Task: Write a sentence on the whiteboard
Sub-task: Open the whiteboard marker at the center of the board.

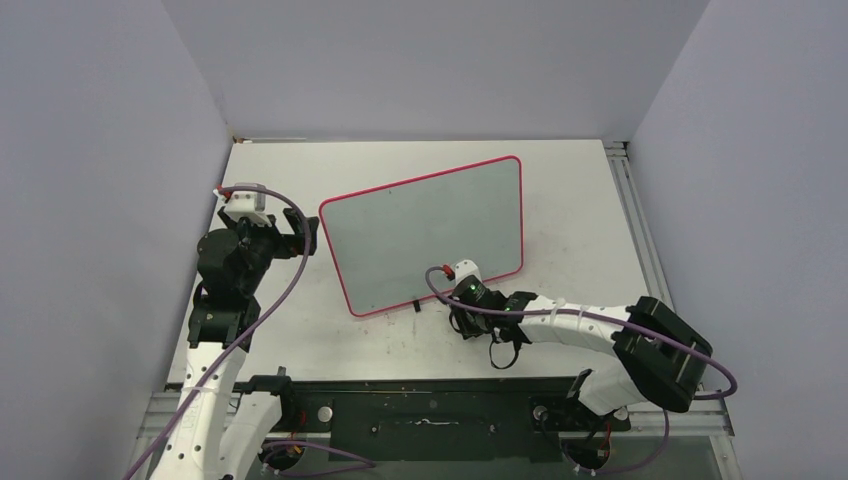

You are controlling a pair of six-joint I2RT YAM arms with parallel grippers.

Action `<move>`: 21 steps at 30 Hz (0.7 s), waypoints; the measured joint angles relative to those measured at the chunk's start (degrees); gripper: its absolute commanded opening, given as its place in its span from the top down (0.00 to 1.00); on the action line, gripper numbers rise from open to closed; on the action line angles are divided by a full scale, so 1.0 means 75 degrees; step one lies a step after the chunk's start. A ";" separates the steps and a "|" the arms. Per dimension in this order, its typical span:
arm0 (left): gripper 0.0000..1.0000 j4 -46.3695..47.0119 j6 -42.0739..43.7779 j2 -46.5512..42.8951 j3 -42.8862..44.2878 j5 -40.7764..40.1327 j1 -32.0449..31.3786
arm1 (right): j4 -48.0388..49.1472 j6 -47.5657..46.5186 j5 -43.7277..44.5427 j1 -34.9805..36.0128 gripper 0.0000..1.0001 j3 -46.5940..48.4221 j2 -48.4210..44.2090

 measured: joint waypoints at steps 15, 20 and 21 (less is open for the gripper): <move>0.04 0.0000 -0.0003 -0.0015 0.0000 0.0058 0.0000 | -0.0070 0.0216 0.0085 0.0294 0.83 0.0391 0.0449; 0.04 0.0000 0.0000 -0.0035 0.0000 0.0058 -0.0003 | -0.0189 0.0306 0.0079 0.0254 0.95 0.0504 0.0533; 0.04 0.0000 0.0003 -0.0044 0.0000 0.0058 -0.0006 | -0.0248 0.0332 0.0055 0.0239 0.95 0.0536 0.0536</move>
